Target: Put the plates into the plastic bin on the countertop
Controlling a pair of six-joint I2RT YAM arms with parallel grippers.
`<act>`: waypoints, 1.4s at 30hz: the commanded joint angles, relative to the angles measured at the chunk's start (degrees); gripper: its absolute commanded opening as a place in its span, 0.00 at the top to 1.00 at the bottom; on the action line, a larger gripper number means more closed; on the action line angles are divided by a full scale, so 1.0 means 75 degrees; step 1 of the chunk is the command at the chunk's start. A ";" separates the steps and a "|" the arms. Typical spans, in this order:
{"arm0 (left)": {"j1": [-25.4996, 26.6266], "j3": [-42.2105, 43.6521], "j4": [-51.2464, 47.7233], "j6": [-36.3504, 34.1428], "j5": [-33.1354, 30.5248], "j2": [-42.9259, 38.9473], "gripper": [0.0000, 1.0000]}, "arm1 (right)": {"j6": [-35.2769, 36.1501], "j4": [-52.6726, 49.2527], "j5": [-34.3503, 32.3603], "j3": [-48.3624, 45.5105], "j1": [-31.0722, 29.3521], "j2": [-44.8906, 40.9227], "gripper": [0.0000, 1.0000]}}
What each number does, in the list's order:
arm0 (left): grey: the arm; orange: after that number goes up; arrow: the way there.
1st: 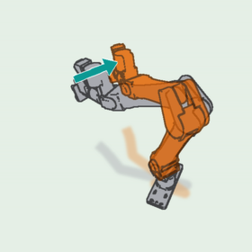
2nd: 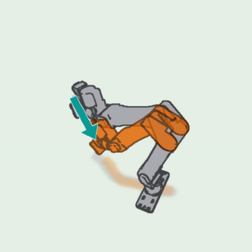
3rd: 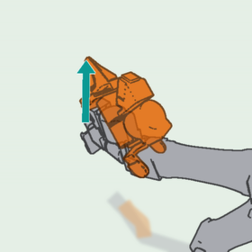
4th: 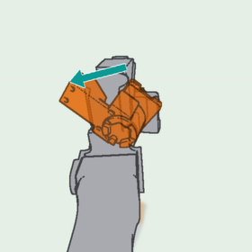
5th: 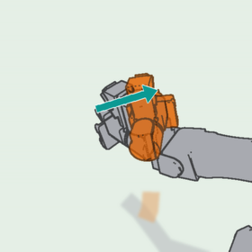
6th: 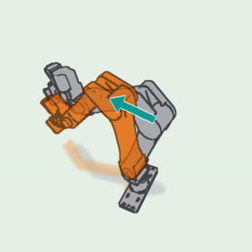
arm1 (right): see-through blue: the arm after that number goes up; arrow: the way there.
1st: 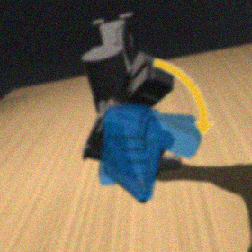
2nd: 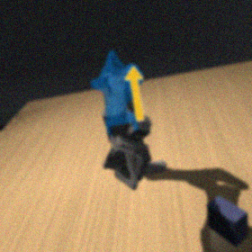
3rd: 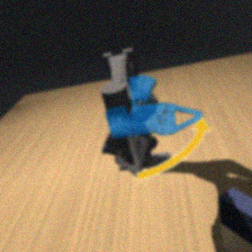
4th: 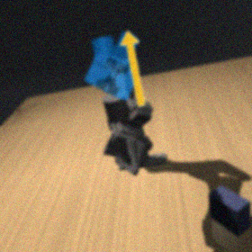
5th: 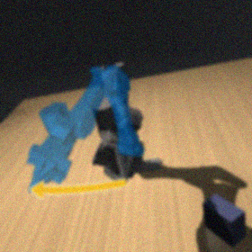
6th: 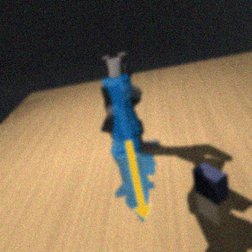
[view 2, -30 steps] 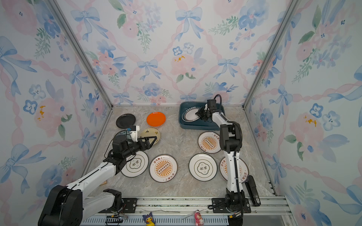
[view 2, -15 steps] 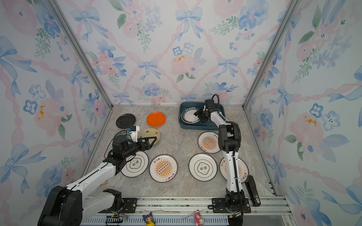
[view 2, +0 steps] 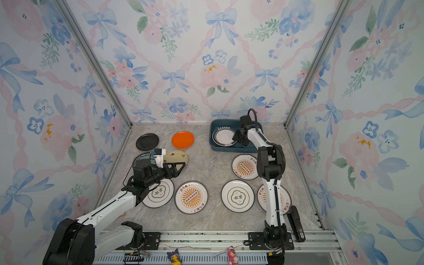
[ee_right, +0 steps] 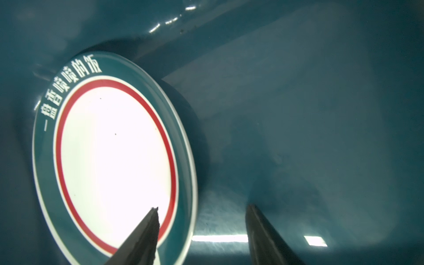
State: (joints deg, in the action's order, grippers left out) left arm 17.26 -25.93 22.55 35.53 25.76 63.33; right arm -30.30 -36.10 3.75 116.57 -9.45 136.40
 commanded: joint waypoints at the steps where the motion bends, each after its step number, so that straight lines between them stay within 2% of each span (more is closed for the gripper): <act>1: 0.0368 -0.0091 -0.0049 -0.0402 0.0023 0.0062 0.02 | 0.0483 -0.0050 -0.0590 -0.0557 -0.0057 -0.1338 0.39; 6: 0.1484 -0.0411 -0.0045 -0.0654 -0.0049 0.0636 0.02 | 0.0823 0.0611 -0.0828 -0.2356 -0.0153 -0.3550 0.39; 12: 0.2614 -0.1055 -0.0050 -0.0592 -0.0223 0.2096 0.08 | 0.0982 0.0944 -0.0380 -0.4582 -0.0169 -0.5794 0.39; 15: 0.2991 -0.1392 -0.0043 -0.0641 -0.0307 0.2816 0.13 | 0.1040 0.1017 -0.0119 -0.5598 -0.0166 -0.6641 0.39; 21: 0.3351 -0.2352 -0.0044 -0.0633 0.0301 0.4282 0.22 | 0.1028 0.1191 0.0127 -0.7253 -0.0156 -0.8009 0.39; 28: 0.3627 -0.3263 -0.0394 -0.0729 0.0275 0.5418 0.28 | 0.0955 0.1239 0.0173 -0.8109 -0.0141 -0.8712 0.39; 32: 0.3734 -0.3740 -0.0783 -0.0795 0.0355 0.6014 0.35 | 0.0906 0.1268 0.0191 -0.8264 -0.0109 -0.8905 0.39; 42: 0.3969 -0.4463 -0.1792 -0.1104 0.0338 0.6717 0.51 | 0.0861 0.1423 0.0279 -0.8459 0.0024 -0.8965 0.38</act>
State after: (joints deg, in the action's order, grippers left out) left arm 46.68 -58.24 13.15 29.23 27.90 111.98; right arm -23.53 -26.48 4.78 53.91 -9.78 69.84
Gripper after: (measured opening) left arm 0.496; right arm 0.617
